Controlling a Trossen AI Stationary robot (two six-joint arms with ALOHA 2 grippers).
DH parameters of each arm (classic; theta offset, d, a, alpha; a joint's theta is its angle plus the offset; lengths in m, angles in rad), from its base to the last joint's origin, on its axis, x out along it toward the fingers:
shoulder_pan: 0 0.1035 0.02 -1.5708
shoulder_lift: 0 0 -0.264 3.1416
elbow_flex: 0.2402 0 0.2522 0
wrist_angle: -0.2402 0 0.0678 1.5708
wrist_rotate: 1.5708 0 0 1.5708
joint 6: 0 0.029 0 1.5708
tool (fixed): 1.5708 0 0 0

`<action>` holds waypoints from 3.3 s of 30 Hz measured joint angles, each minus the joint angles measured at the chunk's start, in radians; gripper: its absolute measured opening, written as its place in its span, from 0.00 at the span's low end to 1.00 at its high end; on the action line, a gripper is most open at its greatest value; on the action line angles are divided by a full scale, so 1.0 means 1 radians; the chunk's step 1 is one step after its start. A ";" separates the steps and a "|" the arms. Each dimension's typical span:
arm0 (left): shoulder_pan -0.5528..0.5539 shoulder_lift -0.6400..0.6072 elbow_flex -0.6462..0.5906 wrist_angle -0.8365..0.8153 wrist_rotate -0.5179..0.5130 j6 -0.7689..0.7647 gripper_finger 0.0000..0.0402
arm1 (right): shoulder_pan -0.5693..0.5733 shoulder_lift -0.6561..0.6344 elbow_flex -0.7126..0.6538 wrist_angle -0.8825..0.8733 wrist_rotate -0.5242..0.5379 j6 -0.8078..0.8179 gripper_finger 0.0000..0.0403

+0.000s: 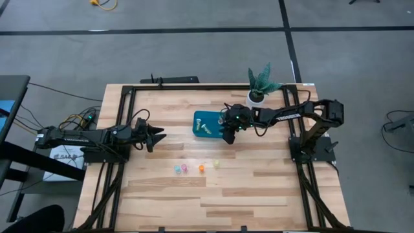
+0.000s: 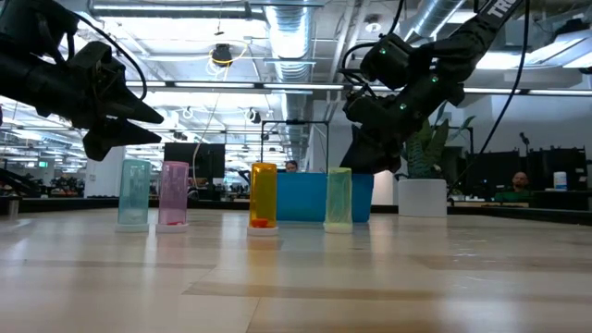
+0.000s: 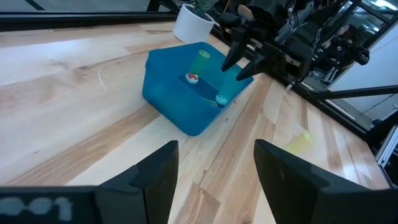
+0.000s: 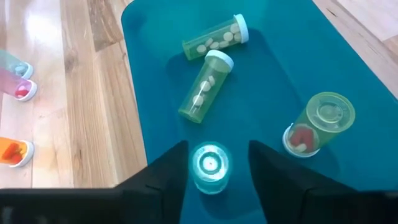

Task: Pick and place pill bottles into a basket
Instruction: Put the blue medicine bottle into the blue bin, then put the green medicine bottle into the blue bin

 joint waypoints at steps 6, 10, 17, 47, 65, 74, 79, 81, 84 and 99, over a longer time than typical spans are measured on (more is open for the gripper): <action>0.000 0.000 0.000 0.000 0.000 -0.002 0.50 | 0.001 0.000 0.000 0.001 0.002 -0.001 0.61; 0.000 0.000 0.000 0.000 0.000 -0.002 0.50 | 0.008 0.000 0.011 -0.019 0.023 -0.057 0.64; 0.000 0.000 0.000 0.000 -0.001 -0.002 0.50 | 0.059 -0.080 0.164 -0.201 0.128 -0.245 0.59; 0.000 0.034 0.000 0.000 0.006 0.006 0.50 | 0.474 -0.019 0.272 -0.366 0.070 -0.026 0.53; 0.000 0.076 0.000 0.000 0.043 -0.001 0.50 | 0.450 0.090 0.272 -0.338 0.128 -0.017 0.52; 0.000 0.076 0.000 0.001 0.044 -0.003 0.50 | 0.412 0.090 0.272 -0.345 0.091 -0.034 0.52; 0.000 0.076 0.000 0.001 0.044 -0.004 0.50 | 0.416 0.090 0.272 -0.344 0.076 -0.044 0.52; 0.000 0.076 0.000 0.002 0.044 -0.003 0.50 | 0.416 0.090 0.272 -0.342 0.076 -0.051 0.52; 0.000 0.076 0.000 0.002 0.044 -0.003 0.50 | 0.414 0.090 0.272 -0.343 0.076 -0.057 0.52; 0.000 0.076 0.000 0.002 0.043 -0.002 0.50 | 0.407 0.129 0.273 -0.335 0.058 -0.079 0.51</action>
